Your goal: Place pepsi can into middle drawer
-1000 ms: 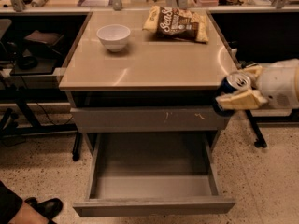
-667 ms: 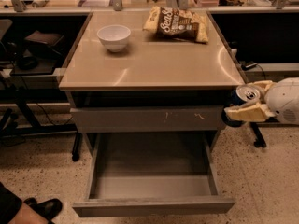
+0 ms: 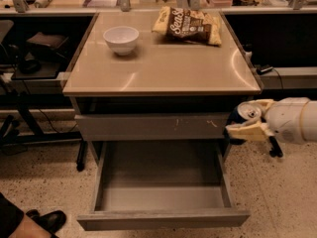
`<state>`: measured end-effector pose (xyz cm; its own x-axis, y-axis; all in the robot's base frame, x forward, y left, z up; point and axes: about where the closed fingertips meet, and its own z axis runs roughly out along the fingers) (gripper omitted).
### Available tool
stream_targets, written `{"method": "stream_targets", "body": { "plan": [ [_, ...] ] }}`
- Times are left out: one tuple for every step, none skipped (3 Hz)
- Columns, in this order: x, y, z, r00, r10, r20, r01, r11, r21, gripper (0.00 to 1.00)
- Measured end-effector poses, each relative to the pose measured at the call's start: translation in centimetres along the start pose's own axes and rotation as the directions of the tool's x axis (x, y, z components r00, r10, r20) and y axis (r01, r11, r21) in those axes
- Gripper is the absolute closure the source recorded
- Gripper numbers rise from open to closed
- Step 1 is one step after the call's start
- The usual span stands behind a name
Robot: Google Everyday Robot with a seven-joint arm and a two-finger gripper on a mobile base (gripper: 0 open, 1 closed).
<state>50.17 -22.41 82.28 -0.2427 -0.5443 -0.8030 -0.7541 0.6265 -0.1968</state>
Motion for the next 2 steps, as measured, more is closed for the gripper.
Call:
{"method": "stream_targets", "body": {
  "plan": [
    [3.7, 3.5, 5.0, 0.998, 0.054, 0.021, -0.054, 0.9984, -0.019, 1.00],
    [7.4, 6.7, 9.9, 0.996, 0.085, 0.009, -0.085, 0.9962, -0.018, 1.00]
  ]
}}
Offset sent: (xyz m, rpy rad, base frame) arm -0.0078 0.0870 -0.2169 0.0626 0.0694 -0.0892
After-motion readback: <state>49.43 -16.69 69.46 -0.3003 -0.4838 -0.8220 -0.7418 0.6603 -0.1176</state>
